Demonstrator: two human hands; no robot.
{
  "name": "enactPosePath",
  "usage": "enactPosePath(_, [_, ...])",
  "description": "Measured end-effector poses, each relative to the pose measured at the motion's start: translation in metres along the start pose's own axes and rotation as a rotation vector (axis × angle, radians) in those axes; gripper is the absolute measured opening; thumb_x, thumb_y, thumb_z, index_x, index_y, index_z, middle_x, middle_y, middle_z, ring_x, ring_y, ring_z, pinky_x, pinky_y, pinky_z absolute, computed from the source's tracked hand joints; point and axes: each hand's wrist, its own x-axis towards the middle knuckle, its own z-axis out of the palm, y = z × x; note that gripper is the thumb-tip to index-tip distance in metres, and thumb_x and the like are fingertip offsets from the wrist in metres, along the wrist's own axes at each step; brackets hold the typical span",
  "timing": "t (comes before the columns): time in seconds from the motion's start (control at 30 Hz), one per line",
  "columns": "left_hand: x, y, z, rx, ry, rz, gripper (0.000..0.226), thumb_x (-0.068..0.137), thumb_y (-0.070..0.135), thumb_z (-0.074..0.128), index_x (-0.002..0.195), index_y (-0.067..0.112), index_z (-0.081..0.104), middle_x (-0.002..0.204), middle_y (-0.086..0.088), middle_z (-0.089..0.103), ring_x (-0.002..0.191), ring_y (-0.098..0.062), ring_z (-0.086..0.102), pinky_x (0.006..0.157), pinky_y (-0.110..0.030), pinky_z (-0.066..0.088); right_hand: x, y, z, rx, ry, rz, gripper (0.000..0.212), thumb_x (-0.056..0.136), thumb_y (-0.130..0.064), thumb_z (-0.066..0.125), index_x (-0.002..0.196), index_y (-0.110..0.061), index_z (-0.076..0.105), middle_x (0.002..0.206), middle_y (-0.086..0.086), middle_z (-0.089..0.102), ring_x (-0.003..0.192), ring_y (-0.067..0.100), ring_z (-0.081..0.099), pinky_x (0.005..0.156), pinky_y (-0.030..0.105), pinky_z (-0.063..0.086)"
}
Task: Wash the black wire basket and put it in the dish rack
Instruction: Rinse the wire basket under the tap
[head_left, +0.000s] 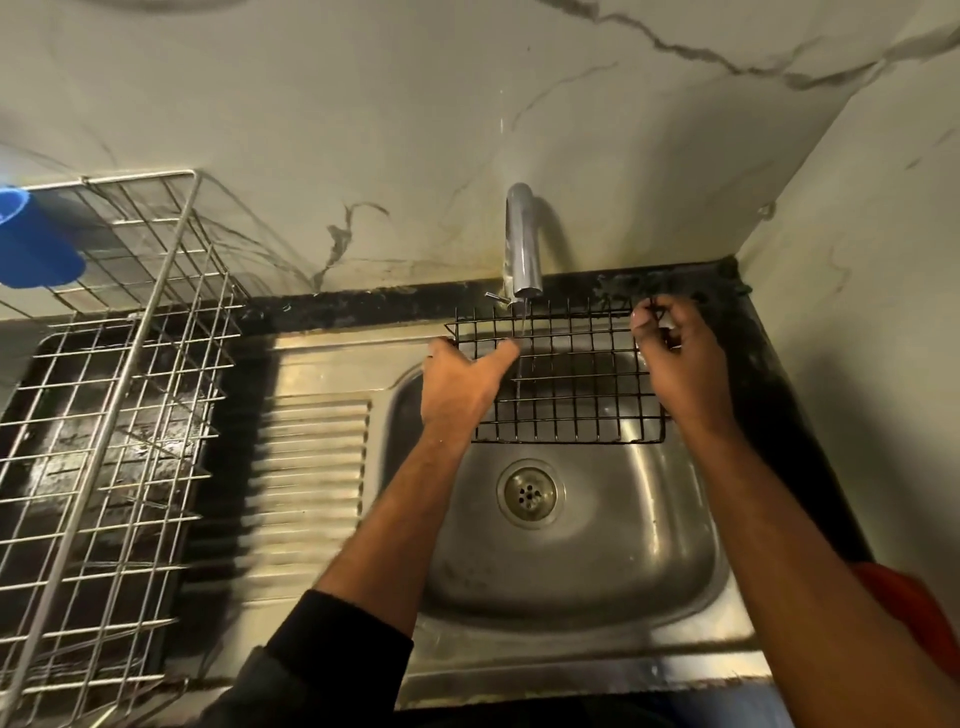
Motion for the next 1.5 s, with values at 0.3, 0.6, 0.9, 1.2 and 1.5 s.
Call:
enactPosePath(0.3, [-0.003,0.0,0.003,-0.026,-0.005,-0.012,0.065,0.091,0.041,0.072,0.138,0.008,0.041,0.105,0.004,0.051,0.079,-0.003,0.048,0.061,-0.015,0.036,0.0,0.003,0.001,-0.006,0.026,0.004,0.036,0.095,-0.052,0.056,0.121,-0.028,0.06,0.111,-0.007,0.064,0.089,0.0,0.057,0.073,0.022,0.047])
enactPosePath(0.6, [-0.002,-0.004,-0.013,-0.43,-0.054,-0.18,0.061,0.091,0.062,0.061,0.134,0.02,0.05,0.128,-0.006,0.061,0.123,-0.027,0.055,0.11,-0.051,0.043,0.003,0.003,0.0,-0.166,-0.032,0.0,0.039,0.099,-0.053,0.044,0.125,-0.026,0.052,0.115,0.001,0.063,0.095,0.016,0.061,0.073,0.025,0.045])
enactPosePath(0.9, [0.0,-0.015,-0.026,-0.627,0.069,-0.138,0.049,0.065,0.055,0.09,0.085,0.02,0.061,0.068,0.008,0.055,0.059,-0.01,0.043,0.049,-0.028,0.037,-0.032,-0.033,0.017,-0.364,-0.18,-0.142,0.073,0.094,-0.063,0.035,0.156,-0.029,0.019,0.153,0.019,0.037,0.137,0.035,0.041,0.107,0.051,0.042])
enactPosePath(1.2, [-0.006,-0.021,-0.029,-0.629,0.083,-0.062,0.055,0.061,0.056,0.092,0.086,0.023,0.055,0.068,0.011,0.056,0.056,-0.009,0.041,0.04,-0.026,0.033,-0.046,-0.029,0.036,-0.404,-0.311,-0.241,0.036,0.098,-0.05,0.047,0.112,-0.023,0.067,0.155,0.01,0.031,0.143,0.029,0.027,0.113,0.05,0.032])
enactPosePath(1.5, [-0.015,-0.017,-0.039,-0.694,0.14,-0.044,0.048,0.069,0.048,0.09,0.087,0.022,0.054,0.067,0.012,0.059,0.049,-0.006,0.039,0.039,-0.024,0.032,-0.045,-0.028,0.043,-0.272,-0.297,-0.307,0.029,0.095,-0.041,0.059,0.12,-0.026,0.057,0.132,0.002,0.048,0.123,0.021,0.046,0.096,0.035,0.043])
